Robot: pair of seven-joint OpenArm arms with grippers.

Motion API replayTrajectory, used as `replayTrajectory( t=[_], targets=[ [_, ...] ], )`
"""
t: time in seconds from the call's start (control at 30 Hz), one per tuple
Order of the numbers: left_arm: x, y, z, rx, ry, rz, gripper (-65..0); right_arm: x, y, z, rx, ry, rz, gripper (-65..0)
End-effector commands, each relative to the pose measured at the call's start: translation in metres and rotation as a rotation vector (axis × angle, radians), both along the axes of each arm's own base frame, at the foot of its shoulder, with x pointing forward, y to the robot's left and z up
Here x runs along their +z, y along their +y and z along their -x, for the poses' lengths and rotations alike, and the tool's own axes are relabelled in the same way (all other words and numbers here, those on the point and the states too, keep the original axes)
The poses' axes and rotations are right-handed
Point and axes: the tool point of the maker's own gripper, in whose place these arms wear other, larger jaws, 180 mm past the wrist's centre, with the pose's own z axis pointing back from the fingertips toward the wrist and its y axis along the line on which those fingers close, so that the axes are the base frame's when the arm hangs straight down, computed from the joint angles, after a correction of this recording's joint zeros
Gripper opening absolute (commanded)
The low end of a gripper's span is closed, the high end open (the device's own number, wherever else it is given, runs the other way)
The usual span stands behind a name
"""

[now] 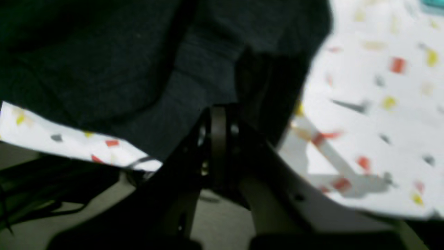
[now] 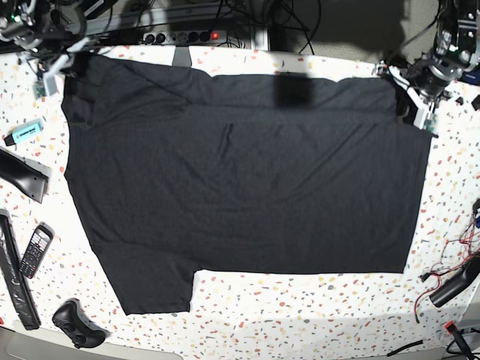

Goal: Fold the T-shirt properly
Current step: 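Hold the folded edge with both grippers and drag the shirt toward the robot, then open both grippers and raise them off the shirt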

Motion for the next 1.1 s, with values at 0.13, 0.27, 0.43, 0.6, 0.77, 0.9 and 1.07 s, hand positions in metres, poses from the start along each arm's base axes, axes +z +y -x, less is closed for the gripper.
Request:
replayTrajectory(
  t=[0.13, 0.27, 0.43, 0.6, 0.77, 0.9, 1.07],
  targets=[
    [0.005, 0.012, 0.01, -0.042, 0.026, -0.056, -65.0, 0.017, -0.019, -0.004, -0.019, -0.026, 0.045, -65.0],
    [0.006, 0.02, 0.014, -0.057, 0.046, -0.087, -65.0, 0.022, -0.033, 0.006, -0.053, -0.012, 0.073, -65.0],
    [0.008, 0.021, 0.012, -0.061, 0.032, -0.086, -65.0, 0.028, -0.038, 0.016, -0.079, -0.018, 0.058, -65.0],
    [0.011, 0.019, 0.008, -0.063, 0.013, -0.08, -65.0, 0.067, -0.008, -0.02, -0.041, -0.188, -0.059, -65.0],
    [0.011, 0.019, 0.008, -0.063, 0.01, -0.077, -65.0, 0.065, 0.008, -0.049, -0.001, -0.192, -0.086, -65.0],
    [0.011, 0.017, 0.007, -0.06, 0.007, -0.072, -65.0, 0.036, 0.032, -0.053, 0.071, -0.111, -0.086, -65.0],
    [0.01, 0.017, 0.008, -0.059, 0.012, -0.073, -65.0, 0.003, 0.043, -0.032, 0.13, 0.02, -0.038, -65.0]
  ],
)
